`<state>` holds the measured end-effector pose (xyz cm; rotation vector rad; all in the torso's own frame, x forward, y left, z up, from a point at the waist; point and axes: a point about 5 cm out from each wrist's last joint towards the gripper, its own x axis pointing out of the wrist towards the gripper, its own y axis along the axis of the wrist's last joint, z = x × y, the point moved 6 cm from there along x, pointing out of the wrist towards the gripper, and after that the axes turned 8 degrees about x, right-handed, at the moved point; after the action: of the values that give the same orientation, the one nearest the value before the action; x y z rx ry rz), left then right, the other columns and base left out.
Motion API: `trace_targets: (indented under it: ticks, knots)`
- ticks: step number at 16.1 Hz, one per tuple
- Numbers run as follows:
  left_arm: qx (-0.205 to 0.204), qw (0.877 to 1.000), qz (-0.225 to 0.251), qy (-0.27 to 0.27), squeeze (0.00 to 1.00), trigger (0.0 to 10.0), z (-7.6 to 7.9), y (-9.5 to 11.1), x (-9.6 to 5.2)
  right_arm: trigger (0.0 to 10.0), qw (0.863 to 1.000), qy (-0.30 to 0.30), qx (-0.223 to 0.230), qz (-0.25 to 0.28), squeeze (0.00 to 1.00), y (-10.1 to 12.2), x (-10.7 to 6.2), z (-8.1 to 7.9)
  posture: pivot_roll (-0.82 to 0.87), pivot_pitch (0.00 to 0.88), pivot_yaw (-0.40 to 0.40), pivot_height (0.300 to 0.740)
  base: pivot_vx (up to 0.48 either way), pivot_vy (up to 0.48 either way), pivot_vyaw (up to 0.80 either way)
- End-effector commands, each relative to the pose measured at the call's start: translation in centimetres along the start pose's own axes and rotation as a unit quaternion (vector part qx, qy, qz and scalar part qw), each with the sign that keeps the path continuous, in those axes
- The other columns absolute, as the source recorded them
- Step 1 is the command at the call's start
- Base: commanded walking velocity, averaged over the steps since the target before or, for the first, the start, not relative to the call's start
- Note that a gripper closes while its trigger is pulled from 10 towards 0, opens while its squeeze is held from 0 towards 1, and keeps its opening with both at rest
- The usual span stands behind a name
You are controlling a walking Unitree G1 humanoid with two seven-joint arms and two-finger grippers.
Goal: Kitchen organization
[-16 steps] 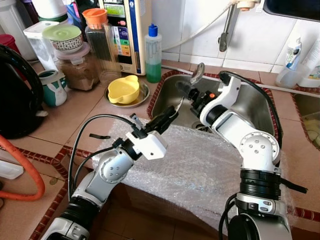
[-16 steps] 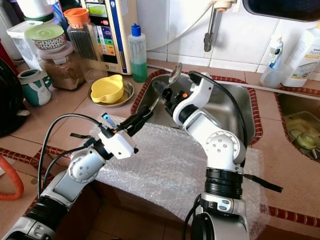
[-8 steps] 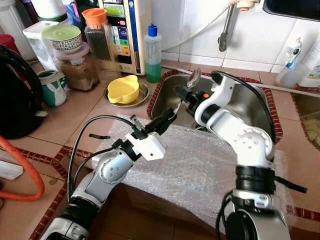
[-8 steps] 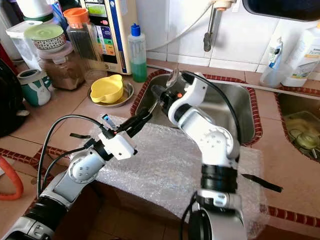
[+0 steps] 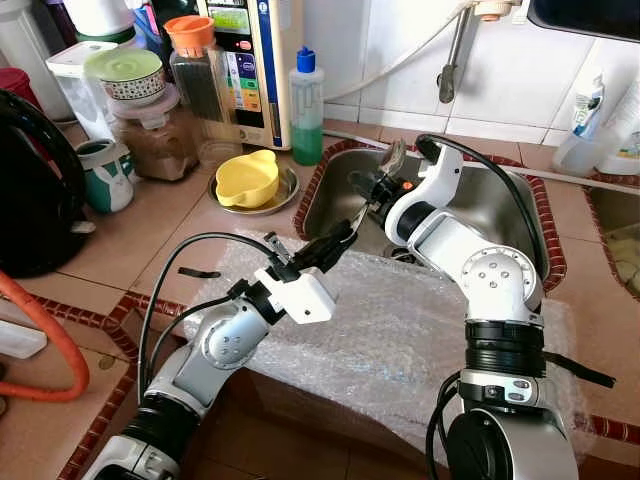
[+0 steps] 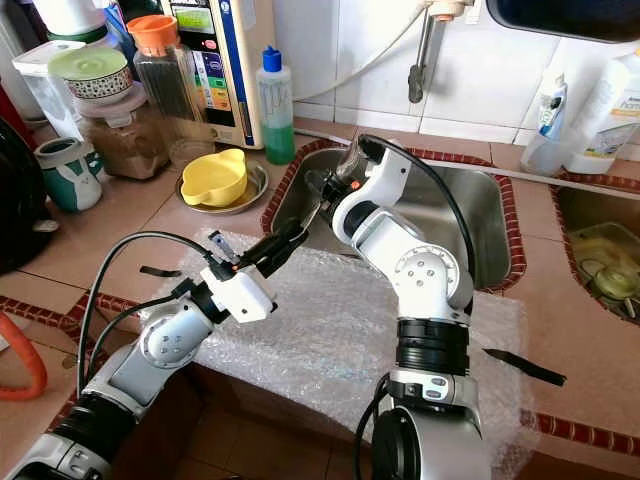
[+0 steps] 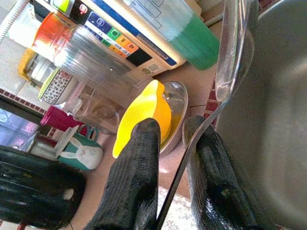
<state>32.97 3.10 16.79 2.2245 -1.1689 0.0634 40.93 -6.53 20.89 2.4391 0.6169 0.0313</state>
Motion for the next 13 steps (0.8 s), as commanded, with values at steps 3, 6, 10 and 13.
trace_targets:
  ticks: [3,6,10,13]
  knots:
    - [0.01,1.0,0.015,0.015,0.0,2.6,-0.8,0.5,0.3,0.0,1.0,-0.014,0.001,0.018,0.0,0.9,-0.1,0.5,-0.07,0.013,0.029,0.74,0.0,0.0,0.0]
    - [0.01,1.0,0.014,0.017,0.0,4.4,-0.8,0.5,0.3,0.0,0.999,-0.021,0.001,0.028,0.0,1.3,-0.1,0.8,-0.07,0.013,0.03,0.74,0.0,0.0,0.0]
    - [-0.008,1.0,0.01,0.025,1.0,10.0,-0.9,0.3,0.3,0.0,0.998,-0.037,-0.023,0.053,0.0,2.3,-0.2,1.3,-0.07,0.013,0.03,0.74,0.0,0.0,0.0]
    - [-0.022,0.999,0.013,0.028,1.0,10.0,-1.0,0.5,0.3,0.0,0.994,-0.051,-0.05,0.081,0.0,3.5,-0.3,2.0,-0.07,0.017,0.031,0.74,0.0,0.0,0.0]
